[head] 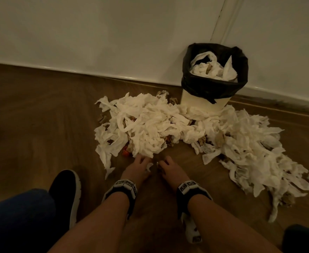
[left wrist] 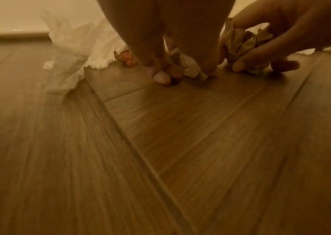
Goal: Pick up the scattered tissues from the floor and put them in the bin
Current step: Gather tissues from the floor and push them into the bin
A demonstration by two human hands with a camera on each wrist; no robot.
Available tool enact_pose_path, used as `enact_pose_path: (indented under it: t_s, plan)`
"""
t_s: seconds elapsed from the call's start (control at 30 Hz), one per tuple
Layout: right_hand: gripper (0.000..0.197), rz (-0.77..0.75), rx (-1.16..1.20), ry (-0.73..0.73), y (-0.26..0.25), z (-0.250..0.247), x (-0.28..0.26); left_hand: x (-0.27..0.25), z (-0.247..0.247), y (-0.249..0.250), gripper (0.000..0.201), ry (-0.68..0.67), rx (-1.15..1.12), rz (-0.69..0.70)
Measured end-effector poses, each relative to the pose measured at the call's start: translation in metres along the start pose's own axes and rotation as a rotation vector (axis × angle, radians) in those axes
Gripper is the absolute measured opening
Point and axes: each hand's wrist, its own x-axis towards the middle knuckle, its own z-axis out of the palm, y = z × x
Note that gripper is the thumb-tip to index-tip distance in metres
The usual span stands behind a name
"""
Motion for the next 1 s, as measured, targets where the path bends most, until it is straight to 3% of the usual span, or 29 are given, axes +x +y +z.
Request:
enact_pose_path:
  t_s: [0.13,0.27,0.37,0.43,0.5,0.57,0.63,0.7,0.87,1.0]
  plan:
    - [0.031,0.117,0.163,0.107,0.000,-0.003,-0.001,0.001,0.000,0.002,0.038,0.020,-0.027,-0.045]
    - [0.028,0.396,0.576,0.351,-0.005,-0.016,0.008,0.002,0.000,0.010,0.035,0.142,-0.123,-0.074]
    - [0.026,0.531,1.219,0.390,-0.003,-0.029,0.017,0.006,-0.007,0.022,0.021,0.256,-0.375,-0.167]
    - [0.023,0.527,1.679,0.319,0.002,-0.040,0.016,0.009,-0.016,0.024,0.016,0.302,-0.613,-0.310]
    - [0.019,0.503,1.953,0.231,0.008,-0.050,0.011,0.013,-0.024,0.022,0.019,0.308,-0.952,-0.488]
    - [0.020,0.462,2.067,0.165,0.016,-0.055,0.007,0.024,-0.031,0.019,0.016,0.326,-1.445,-0.586]
    - [0.021,0.409,2.135,0.111,0.024,-0.055,0.001,0.027,-0.042,0.023,0.008,0.328,-1.666,-0.577]
    - [0.022,0.361,2.188,0.083,0.030,-0.055,-0.005,0.028,-0.047,0.024,0.022,0.265,-1.872,-0.596]
    - [0.024,0.330,2.224,0.118,0.038,-0.058,-0.018,0.020,-0.057,0.035,0.022,0.004,-2.046,-0.494]
    - [0.025,0.275,2.231,0.147,0.042,-0.075,-0.024,0.028,-0.072,0.046,0.020,-0.143,-2.006,-0.441]
